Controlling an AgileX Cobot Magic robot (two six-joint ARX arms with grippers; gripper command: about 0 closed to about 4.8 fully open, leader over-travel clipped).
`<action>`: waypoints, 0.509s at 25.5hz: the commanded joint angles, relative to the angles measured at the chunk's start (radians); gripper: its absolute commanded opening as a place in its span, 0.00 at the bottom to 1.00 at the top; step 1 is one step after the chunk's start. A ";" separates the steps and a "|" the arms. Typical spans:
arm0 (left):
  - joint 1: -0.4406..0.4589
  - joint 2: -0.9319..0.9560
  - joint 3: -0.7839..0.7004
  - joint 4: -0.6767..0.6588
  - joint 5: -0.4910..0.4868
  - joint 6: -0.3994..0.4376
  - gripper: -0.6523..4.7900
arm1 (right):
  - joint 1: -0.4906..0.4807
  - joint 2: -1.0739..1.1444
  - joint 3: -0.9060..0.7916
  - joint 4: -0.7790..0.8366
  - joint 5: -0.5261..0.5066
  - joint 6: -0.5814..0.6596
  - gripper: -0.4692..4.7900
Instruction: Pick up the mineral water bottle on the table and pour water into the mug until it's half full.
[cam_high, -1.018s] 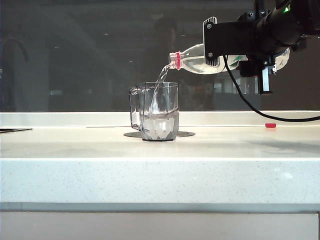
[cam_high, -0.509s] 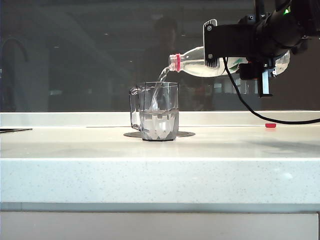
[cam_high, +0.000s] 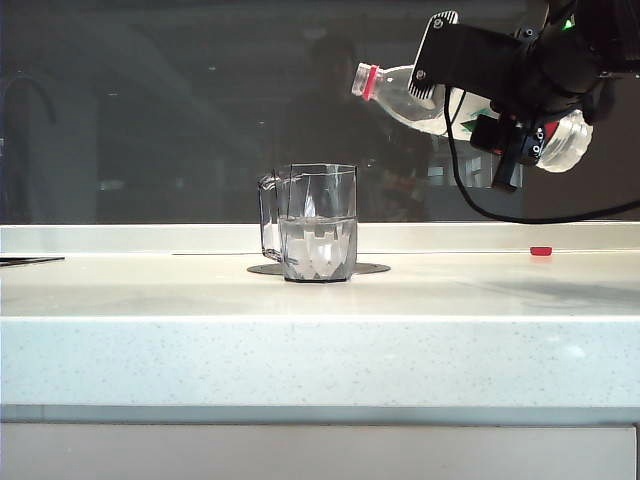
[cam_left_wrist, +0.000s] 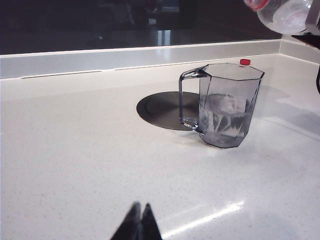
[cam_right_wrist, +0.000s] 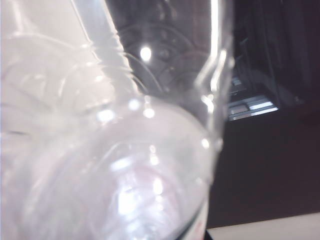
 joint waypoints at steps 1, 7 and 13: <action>0.000 0.000 0.003 0.008 0.001 -0.003 0.11 | 0.003 -0.011 0.007 0.035 0.002 0.144 0.47; 0.000 0.000 0.003 0.008 0.001 -0.003 0.11 | 0.003 -0.023 0.006 0.037 0.018 0.522 0.47; 0.000 0.000 0.003 0.008 0.001 -0.003 0.11 | 0.000 -0.043 -0.041 0.068 0.073 0.758 0.47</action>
